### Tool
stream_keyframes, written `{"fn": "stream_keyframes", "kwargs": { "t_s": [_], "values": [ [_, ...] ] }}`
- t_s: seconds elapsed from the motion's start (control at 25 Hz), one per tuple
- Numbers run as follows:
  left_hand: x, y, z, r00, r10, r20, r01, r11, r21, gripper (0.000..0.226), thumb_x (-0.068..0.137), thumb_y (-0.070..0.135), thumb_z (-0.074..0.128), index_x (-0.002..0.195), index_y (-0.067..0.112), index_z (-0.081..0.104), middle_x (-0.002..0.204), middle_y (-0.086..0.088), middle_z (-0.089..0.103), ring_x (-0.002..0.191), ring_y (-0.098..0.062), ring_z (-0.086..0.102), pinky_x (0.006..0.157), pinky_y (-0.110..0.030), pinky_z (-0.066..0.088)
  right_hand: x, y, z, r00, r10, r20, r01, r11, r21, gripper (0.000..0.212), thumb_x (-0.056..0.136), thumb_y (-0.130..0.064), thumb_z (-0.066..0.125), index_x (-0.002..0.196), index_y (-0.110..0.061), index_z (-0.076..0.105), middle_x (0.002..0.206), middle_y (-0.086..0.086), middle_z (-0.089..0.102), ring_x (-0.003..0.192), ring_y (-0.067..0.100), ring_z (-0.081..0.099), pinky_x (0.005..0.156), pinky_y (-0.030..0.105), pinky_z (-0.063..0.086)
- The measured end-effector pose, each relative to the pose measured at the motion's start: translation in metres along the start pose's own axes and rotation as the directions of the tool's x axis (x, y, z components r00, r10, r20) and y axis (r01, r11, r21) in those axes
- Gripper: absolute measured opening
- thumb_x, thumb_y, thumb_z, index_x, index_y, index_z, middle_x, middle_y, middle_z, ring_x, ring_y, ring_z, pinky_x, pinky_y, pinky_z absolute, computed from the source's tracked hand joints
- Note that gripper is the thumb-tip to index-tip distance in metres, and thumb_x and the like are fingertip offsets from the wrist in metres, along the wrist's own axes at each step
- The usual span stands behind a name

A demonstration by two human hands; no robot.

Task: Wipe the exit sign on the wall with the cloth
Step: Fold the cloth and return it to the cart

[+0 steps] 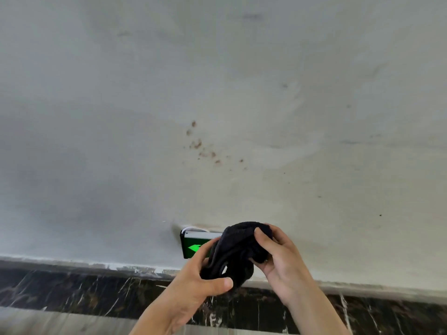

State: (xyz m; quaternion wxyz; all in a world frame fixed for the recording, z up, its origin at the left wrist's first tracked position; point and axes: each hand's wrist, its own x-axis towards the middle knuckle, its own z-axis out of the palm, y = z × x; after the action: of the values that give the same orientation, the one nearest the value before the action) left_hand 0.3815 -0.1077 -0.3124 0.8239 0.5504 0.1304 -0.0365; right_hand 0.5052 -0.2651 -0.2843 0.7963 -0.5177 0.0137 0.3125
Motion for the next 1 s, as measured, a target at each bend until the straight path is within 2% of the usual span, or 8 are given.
{"fn": "stream_keyframes", "kwargs": {
  "t_s": [0.12, 0.24, 0.36, 0.52, 0.64, 0.72, 0.8, 1.0],
  "values": [
    [-0.030, 0.060, 0.035, 0.998, 0.055, -0.016, -0.057, 0.976, -0.211, 0.095, 0.064, 0.028, 0.096, 0.142, 0.011, 0.045, 0.132, -0.020, 0.060, 0.122, -0.035, 0.055, 0.095, -0.041, 0.049, -0.036, -0.056, 0.039, 0.999, 0.047, 0.000, -0.047, 0.997, 0.057, 0.036, 0.066, -0.017, 0.075, 0.099, -0.003, 0.067, 0.093, 0.014, 0.073, 0.083, 0.024, 0.072, 0.062, 0.035, 0.058],
    [-0.068, 0.128, 0.072, 0.989, -0.001, -0.145, -0.076, 0.848, -0.524, 0.069, 0.085, 0.054, 0.063, 0.136, 0.007, 0.054, 0.121, -0.015, 0.069, 0.113, -0.029, 0.064, 0.089, -0.040, 0.055, -0.080, -0.122, 0.083, 0.996, 0.056, 0.066, -0.059, 0.997, 0.050, 0.041, 0.067, -0.016, 0.075, 0.103, 0.002, 0.064, 0.097, 0.018, 0.071, 0.086, 0.028, 0.069, 0.065, 0.037, 0.058],
    [-0.098, 0.192, 0.106, 0.994, -0.025, -0.109, -0.056, 0.738, -0.672, 0.061, 0.095, 0.058, 0.040, 0.135, 0.014, 0.058, 0.137, -0.020, 0.056, 0.127, -0.038, 0.051, 0.097, -0.051, 0.047, -0.116, -0.174, 0.121, 0.990, 0.038, 0.138, -0.036, 0.999, -0.016, 0.038, 0.068, -0.014, 0.075, 0.101, 0.002, 0.063, 0.094, 0.017, 0.072, 0.085, 0.029, 0.070, 0.065, 0.036, 0.058],
    [-0.146, 0.259, 0.129, 0.961, 0.024, -0.275, -0.180, 0.811, -0.556, 0.046, 0.104, 0.035, 0.036, 0.137, 0.009, 0.055, 0.140, -0.022, 0.052, 0.129, -0.037, 0.048, 0.100, -0.043, 0.048, -0.157, -0.236, 0.166, 0.974, -0.024, 0.225, 0.056, 0.989, -0.136, 0.016, 0.074, -0.003, 0.070, 0.089, -0.006, 0.068, 0.085, 0.012, 0.073, 0.078, 0.024, 0.072, 0.063, 0.032, 0.057],
    [-0.181, 0.298, 0.125, 0.936, 0.063, -0.347, -0.207, 0.895, -0.396, 0.033, 0.097, 0.016, 0.057, 0.127, 0.005, 0.062, 0.126, -0.029, 0.060, 0.109, -0.045, 0.061, 0.075, -0.041, 0.059, -0.175, -0.258, 0.191, 0.964, -0.038, 0.262, 0.094, 0.975, -0.204, 0.016, 0.078, 0.003, 0.068, 0.089, -0.009, 0.070, 0.086, 0.010, 0.073, 0.082, 0.025, 0.072, 0.066, 0.032, 0.057],
    [-0.202, 0.313, 0.121, 0.922, 0.078, -0.379, -0.205, 0.929, -0.309, 0.030, 0.090, 0.009, 0.064, 0.120, 0.006, 0.068, 0.118, -0.030, 0.065, 0.098, -0.046, 0.066, 0.062, -0.037, 0.058, -0.181, -0.260, 0.205, 0.957, -0.031, 0.287, 0.102, 0.967, -0.233, 0.017, 0.078, 0.003, 0.068, 0.091, -0.008, 0.070, 0.089, 0.011, 0.074, 0.085, 0.026, 0.072, 0.067, 0.031, 0.058],
    [-0.224, 0.321, 0.117, 0.906, 0.097, -0.411, -0.224, 0.935, -0.274, 0.031, 0.088, 0.004, 0.066, 0.119, 0.005, 0.069, 0.116, -0.029, 0.066, 0.098, -0.048, 0.066, 0.062, -0.036, 0.058, -0.186, -0.254, 0.220, 0.952, -0.011, 0.305, 0.091, 0.963, -0.252, 0.017, 0.079, 0.003, 0.067, 0.092, -0.008, 0.070, 0.092, 0.014, 0.074, 0.087, 0.027, 0.072, 0.070, 0.034, 0.058],
    [-0.290, 0.319, 0.087, 0.857, 0.175, -0.485, -0.328, 0.911, -0.251, 0.039, 0.088, -0.005, 0.068, 0.125, 0.004, 0.064, 0.123, -0.031, 0.061, 0.109, -0.052, 0.059, 0.077, -0.044, 0.056, -0.196, -0.221, 0.277, 0.921, 0.075, 0.383, 0.063, 0.940, -0.336, 0.016, 0.081, -0.005, 0.070, 0.096, -0.011, 0.070, 0.092, 0.008, 0.076, 0.086, 0.023, 0.073, 0.072, 0.035, 0.058]
  ]
}}
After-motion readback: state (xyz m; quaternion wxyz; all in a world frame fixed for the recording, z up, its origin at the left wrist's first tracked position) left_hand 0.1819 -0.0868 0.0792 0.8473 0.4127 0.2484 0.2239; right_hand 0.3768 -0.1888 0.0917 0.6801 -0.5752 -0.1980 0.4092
